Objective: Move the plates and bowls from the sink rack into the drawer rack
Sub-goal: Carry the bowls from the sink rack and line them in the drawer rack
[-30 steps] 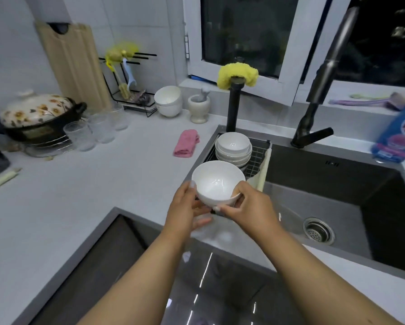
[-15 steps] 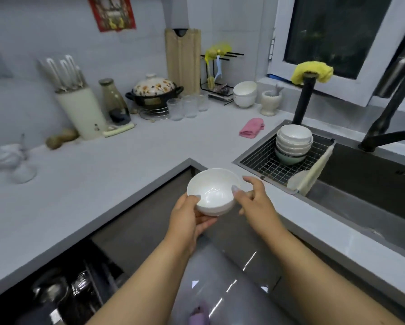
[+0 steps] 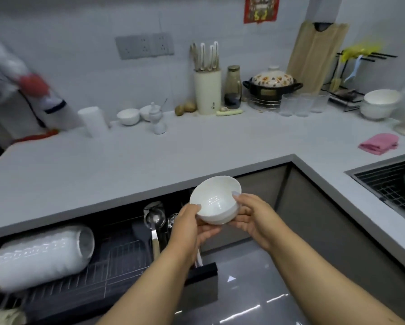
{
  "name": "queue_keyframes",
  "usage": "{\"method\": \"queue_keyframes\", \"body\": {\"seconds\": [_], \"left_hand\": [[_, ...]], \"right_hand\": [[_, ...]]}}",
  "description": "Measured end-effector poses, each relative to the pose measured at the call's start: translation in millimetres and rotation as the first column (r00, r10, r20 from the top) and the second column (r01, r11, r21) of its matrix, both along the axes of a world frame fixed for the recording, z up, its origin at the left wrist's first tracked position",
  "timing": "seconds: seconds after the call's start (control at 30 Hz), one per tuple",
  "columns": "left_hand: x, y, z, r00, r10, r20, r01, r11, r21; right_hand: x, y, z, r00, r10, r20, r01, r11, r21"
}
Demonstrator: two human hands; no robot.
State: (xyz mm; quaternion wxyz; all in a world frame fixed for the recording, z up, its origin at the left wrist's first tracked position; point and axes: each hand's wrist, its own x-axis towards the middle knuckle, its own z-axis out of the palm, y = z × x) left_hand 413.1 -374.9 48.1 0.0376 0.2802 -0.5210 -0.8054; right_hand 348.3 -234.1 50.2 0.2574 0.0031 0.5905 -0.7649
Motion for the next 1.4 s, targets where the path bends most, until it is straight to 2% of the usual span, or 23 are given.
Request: {"method": "queue_keyframes", "body": {"seconds": [0.1, 0.17, 0.3, 0.47, 0.57, 0.63, 0.73, 0.9, 0.97, 1.0, 1.13, 1.27, 1.4], "left_hand": [[27, -44, -6, 0.999, 0.047, 0.021, -0.047, 0.999, -0.017], [49, -78, -12, 0.995, 0.084, 0.056, -0.079, 0.994, -0.082], [101, -160, -31, 0.975, 0.173, 0.139, -0.126, 0.947, -0.295], [177, -269, -57, 0.922, 0.321, 0.217, -0.098, 0.735, -0.671], [225, -333, -78, 0.882, 0.399, 0.250, -0.025, 0.570, -0.821], [253, -370, -91, 0.831, 0.455, 0.320, 0.082, 0.469, -0.880], [290, -413, -106, 0.739, 0.493, 0.460, 0.303, 0.367, -0.880], [329, -456, -128, 0.651, 0.392, 0.650, 0.609, 0.243, -0.755], [338, -463, -139, 0.643, 0.347, 0.683, 0.668, 0.182, -0.721], [342, -466, -144, 0.645, 0.315, 0.696, 0.680, 0.179, -0.711], [350, -474, -154, 0.655, 0.197, 0.730, 0.682, 0.261, -0.683], [351, -478, -156, 0.626, 0.150, 0.765, 0.712, 0.289, -0.640], [352, -478, -158, 0.634, 0.155, 0.758, 0.706, 0.284, -0.649]], "right_hand": [[16, -50, -4, 0.998, 0.058, 0.007, -0.058, 0.998, 0.031], [30, -87, -8, 0.994, 0.107, 0.005, -0.107, 0.993, 0.055], [63, -166, -24, 0.978, 0.205, 0.029, -0.207, 0.972, 0.106], [104, -271, -48, 0.949, 0.307, 0.073, -0.316, 0.924, 0.217], [131, -335, -64, 0.927, 0.362, 0.095, -0.374, 0.879, 0.296], [148, -374, -75, 0.909, 0.397, 0.128, -0.417, 0.844, 0.337], [168, -427, -102, 0.883, 0.441, 0.158, -0.465, 0.781, 0.417], [196, -493, -152, 0.874, 0.452, 0.176, -0.472, 0.708, 0.525], [205, -510, -168, 0.853, 0.482, 0.199, -0.497, 0.634, 0.593], [206, -518, -185, 0.840, 0.501, 0.209, -0.508, 0.591, 0.627], [197, -547, -277, 0.777, 0.569, 0.268, -0.546, 0.399, 0.737], [222, -571, -238, 0.742, 0.602, 0.295, -0.536, 0.269, 0.800], [234, -590, -231, 0.724, 0.610, 0.322, -0.520, 0.176, 0.836]]}}
